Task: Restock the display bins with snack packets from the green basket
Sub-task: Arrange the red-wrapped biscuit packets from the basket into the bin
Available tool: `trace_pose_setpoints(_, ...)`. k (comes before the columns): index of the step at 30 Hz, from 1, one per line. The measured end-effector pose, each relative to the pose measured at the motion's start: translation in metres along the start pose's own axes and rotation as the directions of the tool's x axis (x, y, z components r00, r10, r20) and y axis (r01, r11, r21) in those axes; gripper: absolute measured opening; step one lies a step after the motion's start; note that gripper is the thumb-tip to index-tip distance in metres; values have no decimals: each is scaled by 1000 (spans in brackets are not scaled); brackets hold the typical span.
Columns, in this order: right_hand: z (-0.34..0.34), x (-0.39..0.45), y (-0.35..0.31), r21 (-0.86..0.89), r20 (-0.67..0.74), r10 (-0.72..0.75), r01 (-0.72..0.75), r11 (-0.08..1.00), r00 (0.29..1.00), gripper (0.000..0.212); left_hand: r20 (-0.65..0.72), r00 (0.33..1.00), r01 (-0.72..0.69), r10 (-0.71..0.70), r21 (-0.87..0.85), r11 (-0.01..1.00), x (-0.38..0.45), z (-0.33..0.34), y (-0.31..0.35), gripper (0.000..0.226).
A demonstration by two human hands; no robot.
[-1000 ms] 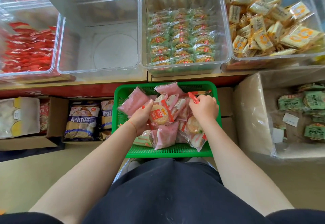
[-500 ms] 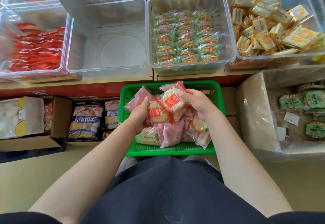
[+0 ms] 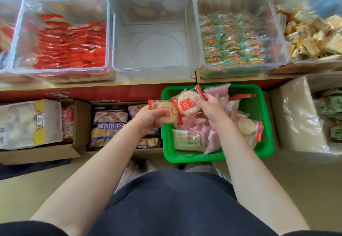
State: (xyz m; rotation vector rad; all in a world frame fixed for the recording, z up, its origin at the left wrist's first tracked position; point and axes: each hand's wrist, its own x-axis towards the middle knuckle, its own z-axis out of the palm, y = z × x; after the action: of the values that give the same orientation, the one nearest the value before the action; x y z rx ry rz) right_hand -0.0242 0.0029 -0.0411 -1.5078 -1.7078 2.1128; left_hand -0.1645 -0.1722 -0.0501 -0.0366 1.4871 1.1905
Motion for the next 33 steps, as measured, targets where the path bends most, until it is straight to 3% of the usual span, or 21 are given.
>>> trace_pose_setpoints(4, 113, -8, -20, 3, 78, 13, -13, 1000, 997, 32, -102, 993, -49, 66, 161, 986, -28, -107, 25, 31)
trace_pose_setpoints(7, 198, -6, -35, -59, 98, -9, 15, 998, 995, 29, -163, 978, -60, 133, 391, 918, -43, -188, 53, 6)
trace_pose_setpoints(10, 266, -2, -57, -274, 39, -89, 96, 957, 995, 36, -161, 971, -21, 176, 677, 736, -57, -256, 88, 14)
trace_pose_setpoints(12, 299, -2, -74, -325, -9, -151, 140, 935, 989, 37, -153, 935, -87, 319, 774, 628, -64, -291, 110, 18)
trace_pose_setpoints(13, 312, -3, -82, -292, -35, -174, 156, 944, 984, 36, -181, 873, -148, 454, 787, 599, -64, -306, 119, 22)
trace_pose_setpoints(16, 340, 1, -104, -80, -152, -183, 173, 982, 971, 22, -347, 564, -336, 749, 732, 592, -60, -339, 142, 31)
trace_pose_setpoints(18, 351, 8, -117, -27, -224, -184, 182, 983, 957, 17, -354, 493, -388, 795, 728, 565, -49, -353, 158, 28)
trace_pose_setpoints(21, 364, 18, -134, -80, -258, -216, 202, 976, 942, 24, -261, 520, -369, 813, 790, 490, -20, -370, 174, 31)
trace_pose_setpoints(28, 380, 70, -166, -296, -259, -384, 305, 905, 886, 17, -109, 462, -334, 880, 898, 286, 40, -394, 218, 21)
trace_pose_setpoints(33, 388, 113, -192, -501, -246, -529, 361, 787, 812, 22, -82, 482, -297, 872, 921, 251, 79, -408, 238, 23)
